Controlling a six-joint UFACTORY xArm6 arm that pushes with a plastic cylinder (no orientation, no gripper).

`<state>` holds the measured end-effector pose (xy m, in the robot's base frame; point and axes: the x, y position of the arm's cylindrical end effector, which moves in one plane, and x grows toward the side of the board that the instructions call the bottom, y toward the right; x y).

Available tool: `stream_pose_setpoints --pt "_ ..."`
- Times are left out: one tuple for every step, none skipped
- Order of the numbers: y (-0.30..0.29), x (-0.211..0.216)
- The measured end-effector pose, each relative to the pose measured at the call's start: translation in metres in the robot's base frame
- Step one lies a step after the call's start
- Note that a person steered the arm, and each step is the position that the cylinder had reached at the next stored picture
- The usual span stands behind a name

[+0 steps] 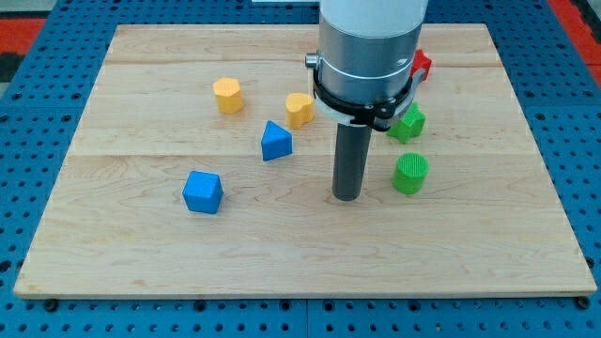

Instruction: Place the blue triangle parallel to yellow hexagon

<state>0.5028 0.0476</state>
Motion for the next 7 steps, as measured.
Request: stream_pose_setpoints --pt "-0.002 0.0" --pt "-0.002 0.0" --pt "-0.004 -0.008" --pt "-0.014 -0.023" --pt "-0.021 -0.045" --pt "-0.029 -0.073" --pt "-0.063 -0.081"
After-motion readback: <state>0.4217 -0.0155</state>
